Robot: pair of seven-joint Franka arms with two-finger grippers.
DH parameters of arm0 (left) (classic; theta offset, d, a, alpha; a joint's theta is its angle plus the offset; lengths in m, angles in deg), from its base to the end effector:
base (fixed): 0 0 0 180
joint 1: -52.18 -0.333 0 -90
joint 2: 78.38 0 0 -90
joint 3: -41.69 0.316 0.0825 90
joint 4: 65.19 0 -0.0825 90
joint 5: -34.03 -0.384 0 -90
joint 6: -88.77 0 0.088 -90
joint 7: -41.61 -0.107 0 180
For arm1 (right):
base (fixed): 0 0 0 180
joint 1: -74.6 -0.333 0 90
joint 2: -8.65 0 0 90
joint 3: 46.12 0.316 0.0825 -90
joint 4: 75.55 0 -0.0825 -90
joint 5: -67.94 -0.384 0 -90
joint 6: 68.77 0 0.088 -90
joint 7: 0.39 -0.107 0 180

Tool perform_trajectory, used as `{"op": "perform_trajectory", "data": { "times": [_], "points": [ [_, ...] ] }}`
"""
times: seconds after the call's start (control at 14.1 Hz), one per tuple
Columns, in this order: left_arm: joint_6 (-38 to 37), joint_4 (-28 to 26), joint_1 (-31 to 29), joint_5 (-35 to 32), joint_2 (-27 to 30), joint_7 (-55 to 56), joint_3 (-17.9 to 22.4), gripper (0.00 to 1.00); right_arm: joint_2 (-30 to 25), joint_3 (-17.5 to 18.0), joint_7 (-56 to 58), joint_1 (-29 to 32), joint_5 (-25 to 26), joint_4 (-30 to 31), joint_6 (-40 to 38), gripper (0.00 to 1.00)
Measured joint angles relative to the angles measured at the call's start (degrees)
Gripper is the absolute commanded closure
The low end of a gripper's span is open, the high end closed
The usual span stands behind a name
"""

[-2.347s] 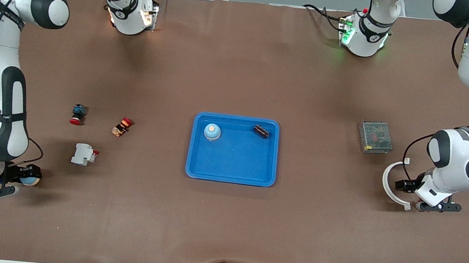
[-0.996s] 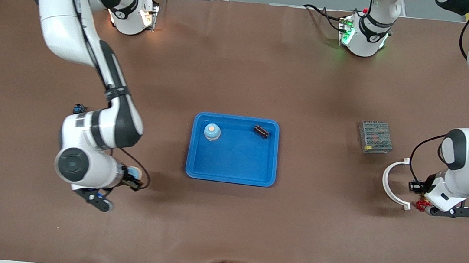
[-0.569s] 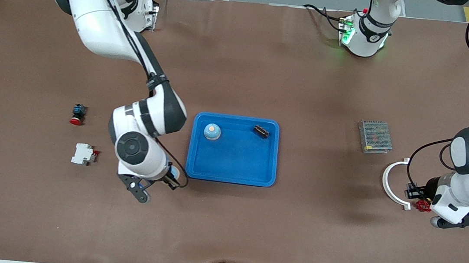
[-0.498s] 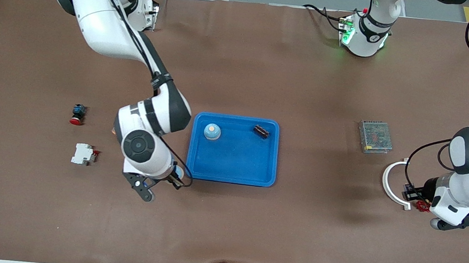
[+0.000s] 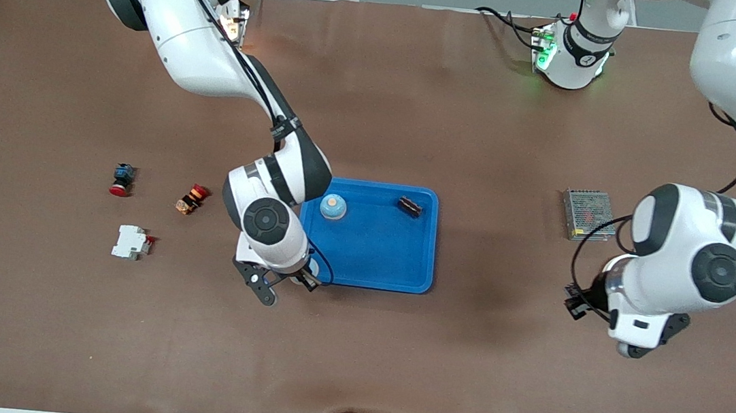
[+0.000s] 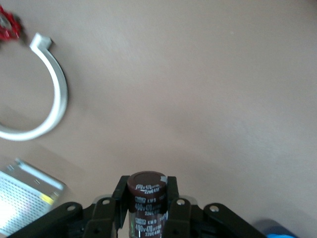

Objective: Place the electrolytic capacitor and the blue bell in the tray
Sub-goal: 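Carry the bell to the tray while the left gripper carries capacitor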

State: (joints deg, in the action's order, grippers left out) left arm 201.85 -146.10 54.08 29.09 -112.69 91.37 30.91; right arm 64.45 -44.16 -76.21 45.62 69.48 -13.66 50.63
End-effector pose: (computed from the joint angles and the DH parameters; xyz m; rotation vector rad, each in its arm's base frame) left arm 0.7014 -0.1264 0.3537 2.9712 0.9894 -0.0579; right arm 0.6718 0.3909 0.2329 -2.8772 1.1925 -0.0226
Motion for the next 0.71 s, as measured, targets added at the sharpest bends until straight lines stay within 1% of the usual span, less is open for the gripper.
{"op": "perform_trajectory", "data": {
  "times": [0.36,0.71],
  "points": [
    [0.0,1.3,5.6,0.0,-1.9,9.8,0.2,0.92,0.1,0.0,-1.5,-2.9,0.0,2.2,0.9,1.00],
    [1.5,1.6,11.2,0.0,-3.1,16.8,0.2,0.92,-0.3,0.0,-2.1,-4.0,0.0,4.5,0.9,1.00]
  ]
}}
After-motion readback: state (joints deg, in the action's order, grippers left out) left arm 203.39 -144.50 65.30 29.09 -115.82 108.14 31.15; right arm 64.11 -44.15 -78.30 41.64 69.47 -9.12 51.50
